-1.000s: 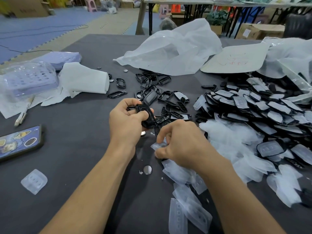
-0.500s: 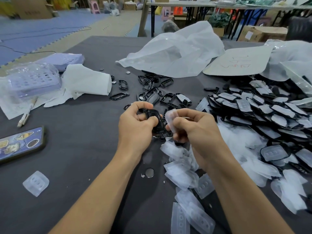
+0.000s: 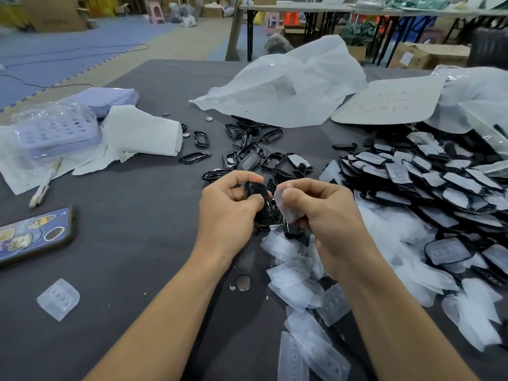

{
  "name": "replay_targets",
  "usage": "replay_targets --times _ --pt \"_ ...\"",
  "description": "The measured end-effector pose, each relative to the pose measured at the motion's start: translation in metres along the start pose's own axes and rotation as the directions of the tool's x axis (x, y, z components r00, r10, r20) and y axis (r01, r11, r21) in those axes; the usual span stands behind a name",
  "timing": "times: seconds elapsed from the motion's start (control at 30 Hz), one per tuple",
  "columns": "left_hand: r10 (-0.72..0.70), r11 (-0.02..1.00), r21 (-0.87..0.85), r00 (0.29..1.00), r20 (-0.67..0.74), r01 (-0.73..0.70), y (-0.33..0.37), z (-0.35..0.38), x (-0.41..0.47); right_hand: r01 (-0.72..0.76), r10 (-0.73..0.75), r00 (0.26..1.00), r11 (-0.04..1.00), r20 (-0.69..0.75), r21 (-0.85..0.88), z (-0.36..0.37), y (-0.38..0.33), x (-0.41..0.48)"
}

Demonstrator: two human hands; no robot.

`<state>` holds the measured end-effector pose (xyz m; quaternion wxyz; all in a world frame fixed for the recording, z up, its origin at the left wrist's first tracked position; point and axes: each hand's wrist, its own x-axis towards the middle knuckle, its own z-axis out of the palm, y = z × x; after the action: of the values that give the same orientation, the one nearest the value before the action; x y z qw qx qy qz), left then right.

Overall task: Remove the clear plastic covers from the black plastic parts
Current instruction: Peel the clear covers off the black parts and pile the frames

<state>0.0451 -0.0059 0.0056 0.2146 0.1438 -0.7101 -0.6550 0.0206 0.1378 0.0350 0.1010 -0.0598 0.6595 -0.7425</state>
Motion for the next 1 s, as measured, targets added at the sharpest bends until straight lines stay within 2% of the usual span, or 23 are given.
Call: replay_targets --times 0.07,0.17,0.27,0.33,0.4,0.5,0.57,0.7,0.8,0.93,1.0 --pt "-0.004 1.000 -0.003 1.000 -0.017 0.004 0.001 0.000 -0.002 0.095 -0.110 0.986 0.988 -0.123 -0.124 -0.001 0.003 0.000" --pt "0.008 1.000 0.031 1.000 -0.017 -0.007 0.001 0.001 -0.004 0.182 -0.327 0.902 0.880 -0.281 -0.439 0.001 0.009 -0.002" --pt "0.054 0.993 0.102 0.998 0.024 -0.056 0.000 0.004 -0.008 0.219 -0.465 0.851 0.736 -0.244 -0.640 0.009 0.014 -0.006" --pt "0.092 0.985 0.143 0.995 0.028 -0.095 0.000 0.005 -0.011 0.267 -0.487 0.860 0.683 -0.151 -0.680 0.016 0.019 -0.010" --pt "0.105 0.979 0.177 0.994 -0.024 -0.099 -0.001 0.005 -0.010 0.272 -0.430 0.899 0.700 -0.086 -0.660 0.022 0.020 -0.012" --pt "0.088 0.986 0.153 0.989 -0.117 -0.070 -0.001 0.001 -0.005 0.193 -0.248 0.966 0.879 -0.071 -0.437 0.023 0.019 -0.006" --pt "0.055 0.993 0.110 0.995 -0.083 -0.045 -0.001 0.000 -0.004 0.148 -0.187 0.978 0.934 -0.092 -0.326 0.019 0.019 -0.003" --pt "0.027 0.998 0.054 0.999 0.023 -0.029 0.000 0.005 -0.009 0.130 -0.200 0.967 0.920 -0.155 -0.370 0.010 0.019 0.002" --pt "0.013 0.999 0.040 0.998 0.066 -0.016 -0.002 0.005 -0.006 0.074 -0.122 0.988 0.915 -0.099 -0.397 0.007 0.018 0.003" --pt "0.053 0.993 0.098 0.995 0.081 -0.061 -0.007 0.004 -0.004 0.130 -0.198 0.965 0.929 -0.170 -0.347 0.000 0.013 0.005" --pt "0.051 0.991 0.123 0.996 0.079 -0.060 -0.010 0.006 -0.002 0.158 -0.198 0.970 0.954 -0.141 -0.255 -0.002 0.009 0.005"
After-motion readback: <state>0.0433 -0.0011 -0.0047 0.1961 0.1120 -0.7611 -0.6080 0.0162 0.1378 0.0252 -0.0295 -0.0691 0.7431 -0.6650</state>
